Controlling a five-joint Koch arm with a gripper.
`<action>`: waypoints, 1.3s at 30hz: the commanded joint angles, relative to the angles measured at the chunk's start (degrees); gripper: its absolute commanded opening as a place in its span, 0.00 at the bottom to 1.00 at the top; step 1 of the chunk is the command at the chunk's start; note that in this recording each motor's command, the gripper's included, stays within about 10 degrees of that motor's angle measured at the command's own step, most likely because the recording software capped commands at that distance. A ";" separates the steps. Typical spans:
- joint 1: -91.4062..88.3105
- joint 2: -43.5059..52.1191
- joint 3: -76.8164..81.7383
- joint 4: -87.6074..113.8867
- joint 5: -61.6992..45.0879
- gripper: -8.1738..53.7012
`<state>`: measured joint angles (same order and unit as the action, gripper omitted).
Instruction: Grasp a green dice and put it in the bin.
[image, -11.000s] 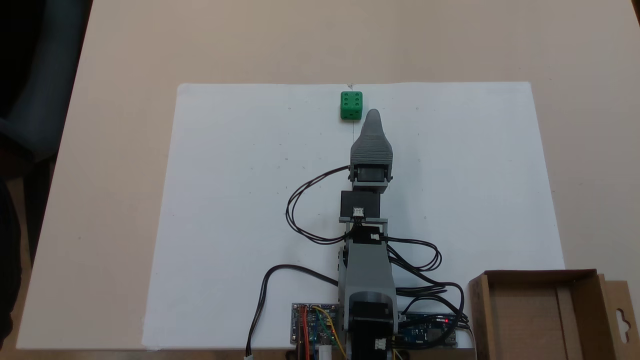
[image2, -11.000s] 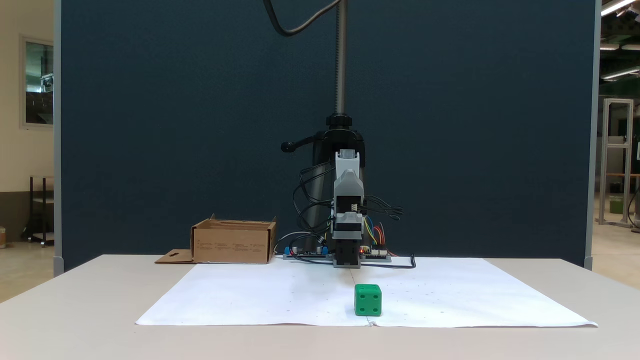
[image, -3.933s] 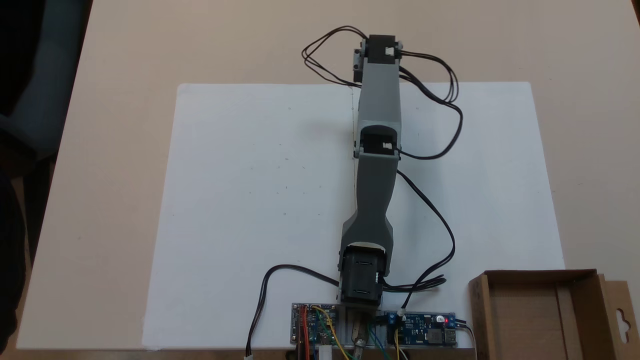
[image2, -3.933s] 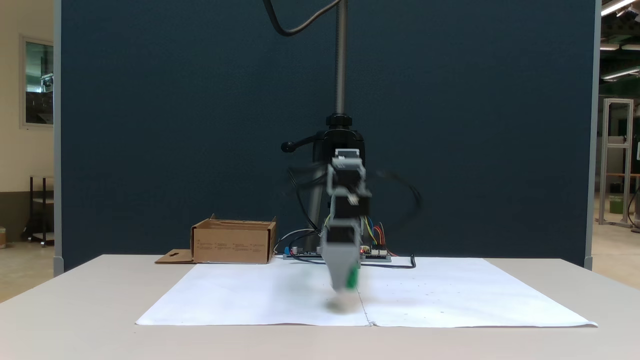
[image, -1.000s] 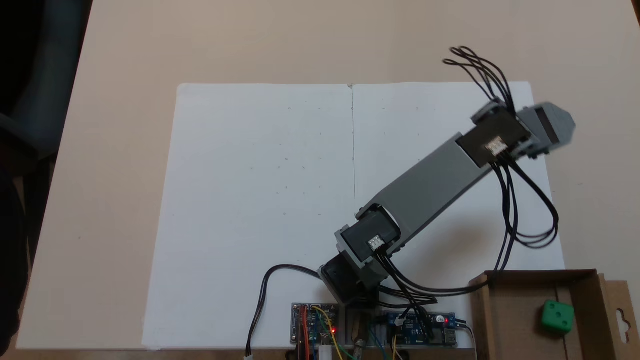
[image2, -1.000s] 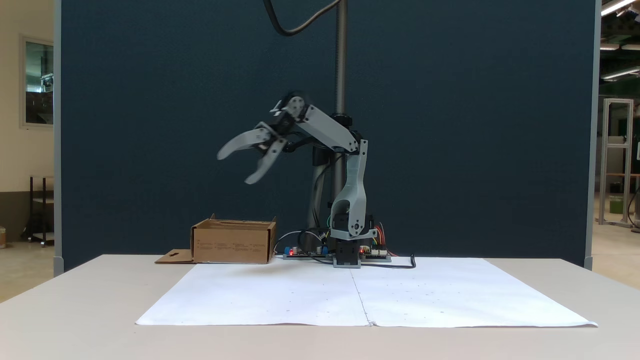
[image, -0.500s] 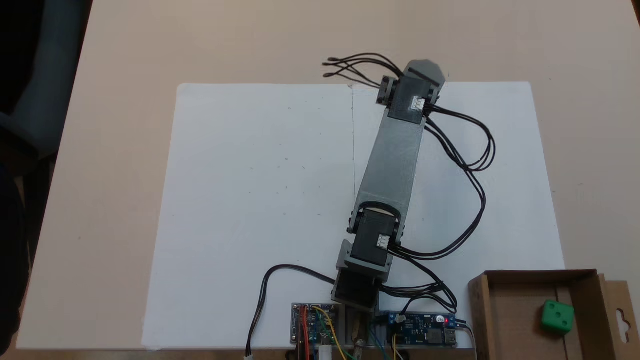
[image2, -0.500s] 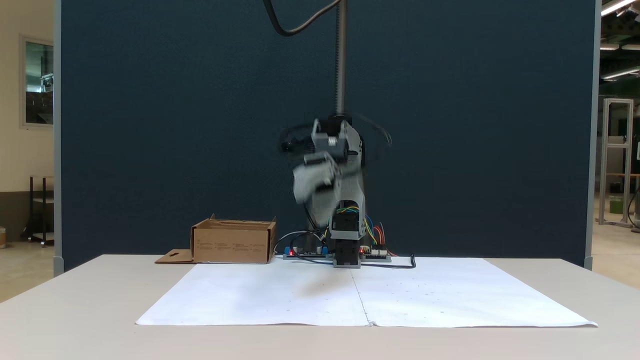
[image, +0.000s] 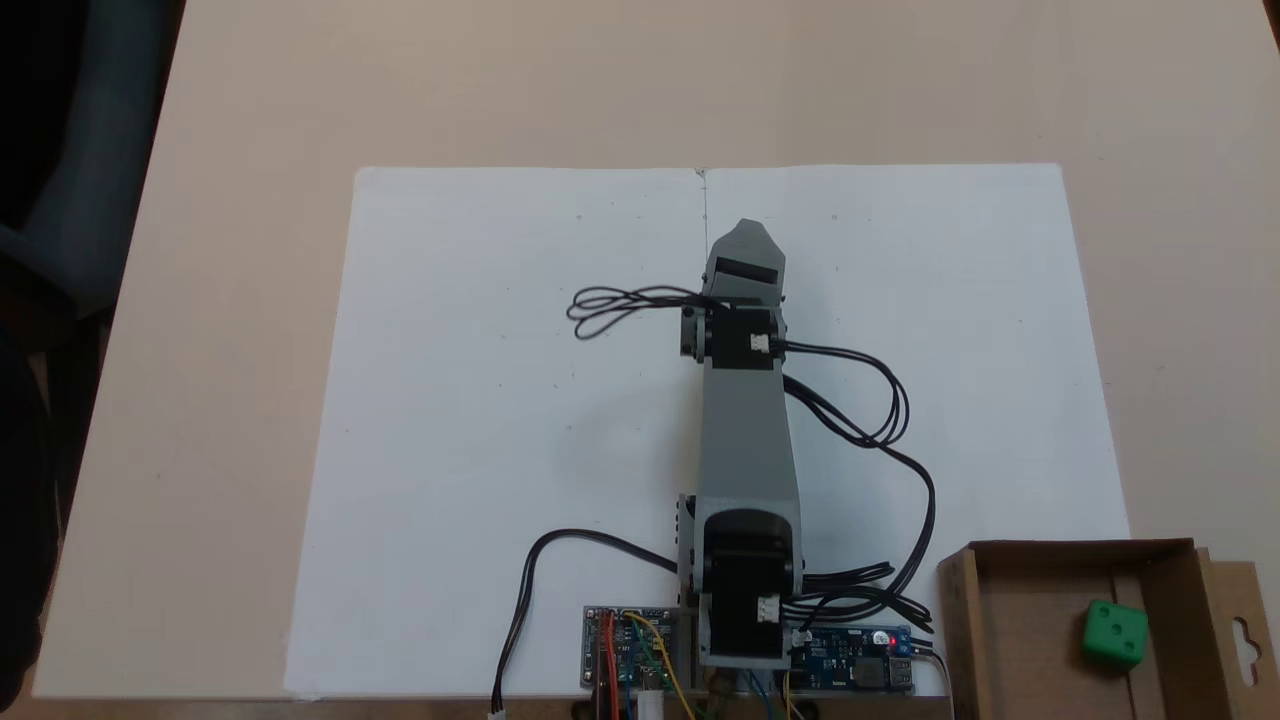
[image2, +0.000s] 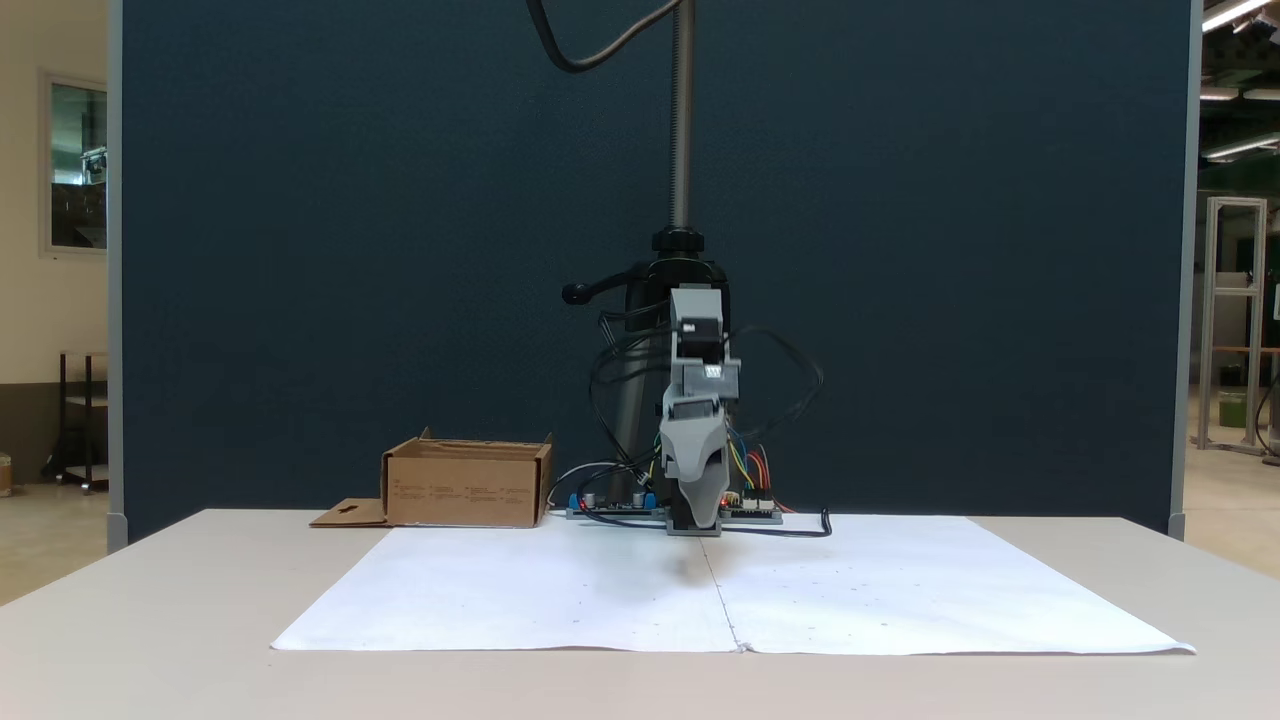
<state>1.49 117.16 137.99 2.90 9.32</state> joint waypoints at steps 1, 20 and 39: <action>-0.26 3.69 2.11 -9.38 -6.77 0.82; -0.18 18.02 34.45 -47.35 -12.22 0.82; 0.09 18.72 41.31 -72.49 -12.39 0.82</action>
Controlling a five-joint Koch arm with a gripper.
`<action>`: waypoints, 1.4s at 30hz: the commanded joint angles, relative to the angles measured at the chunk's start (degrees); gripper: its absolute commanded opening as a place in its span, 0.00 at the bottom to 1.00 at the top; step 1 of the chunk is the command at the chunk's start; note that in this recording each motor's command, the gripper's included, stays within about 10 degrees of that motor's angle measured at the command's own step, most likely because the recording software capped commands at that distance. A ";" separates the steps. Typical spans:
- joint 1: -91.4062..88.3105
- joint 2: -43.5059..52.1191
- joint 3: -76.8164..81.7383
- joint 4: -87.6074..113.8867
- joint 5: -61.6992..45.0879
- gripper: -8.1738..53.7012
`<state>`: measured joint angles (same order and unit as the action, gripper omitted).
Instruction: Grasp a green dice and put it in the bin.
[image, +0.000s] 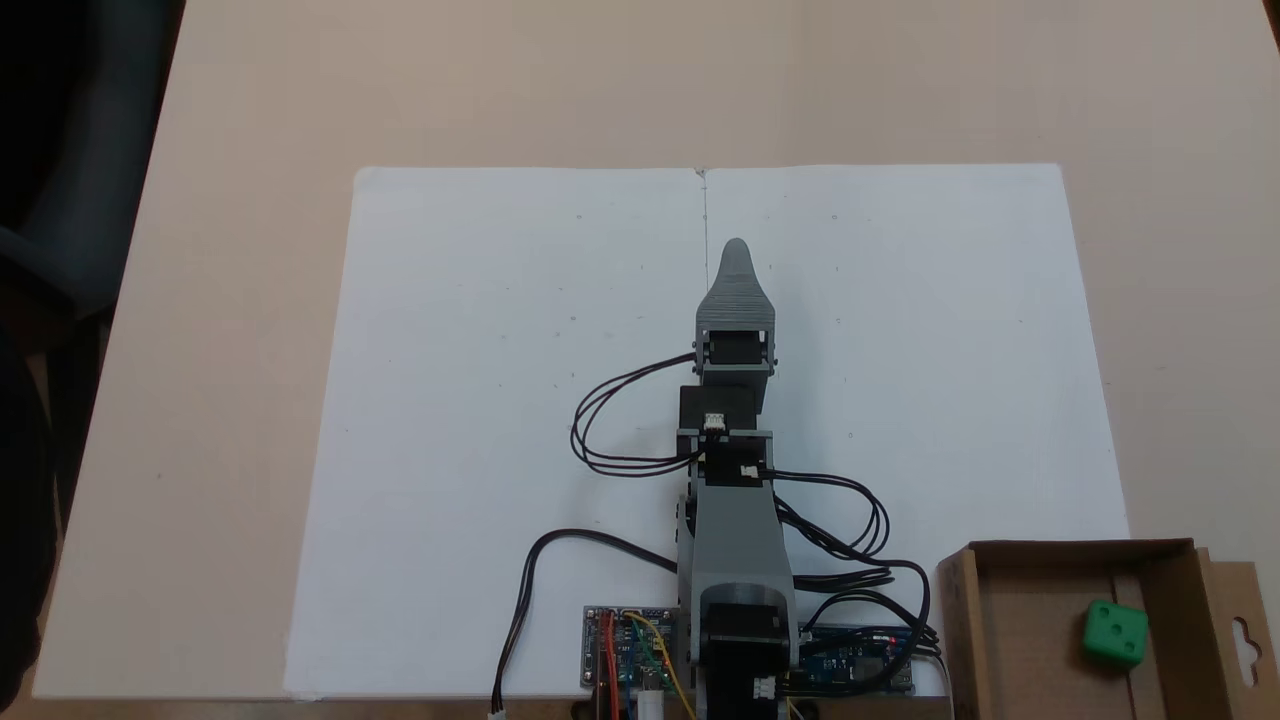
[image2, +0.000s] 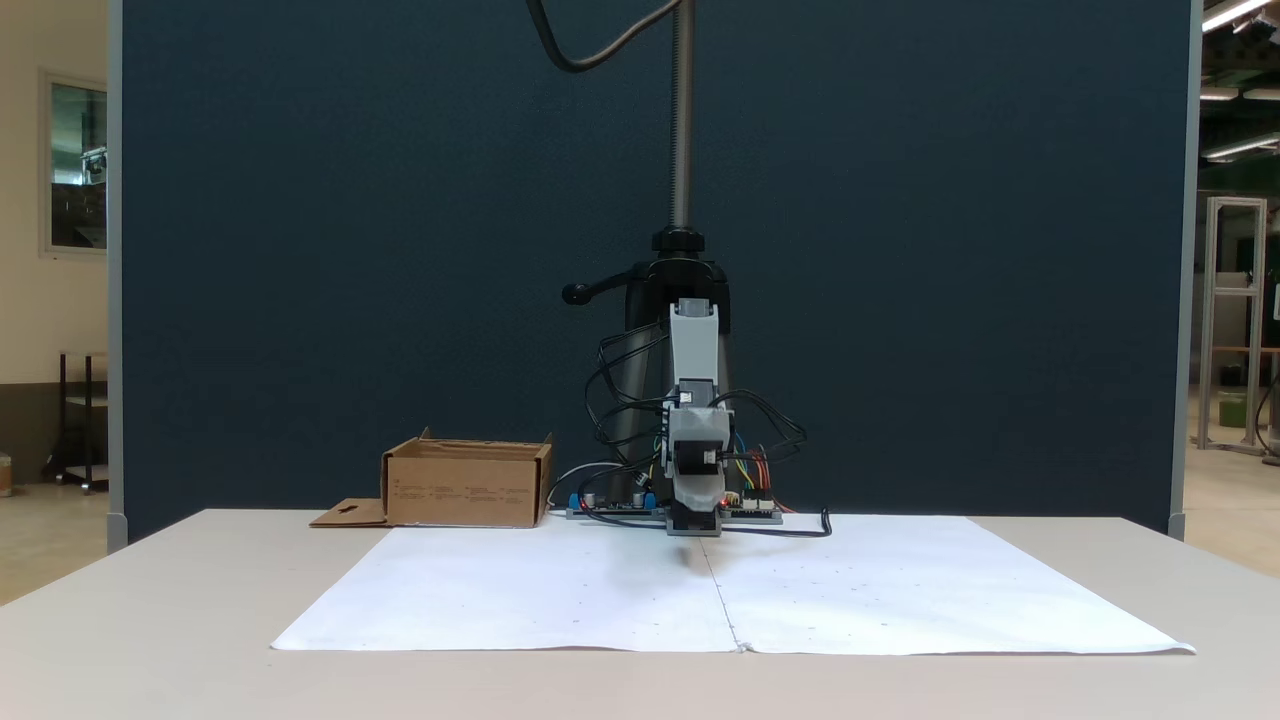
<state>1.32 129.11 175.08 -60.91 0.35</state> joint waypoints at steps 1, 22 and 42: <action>0.26 6.77 4.22 -9.65 -3.43 0.83; 2.46 6.77 4.22 -26.19 -3.34 0.85; 0.62 6.68 4.22 -26.19 -3.25 0.85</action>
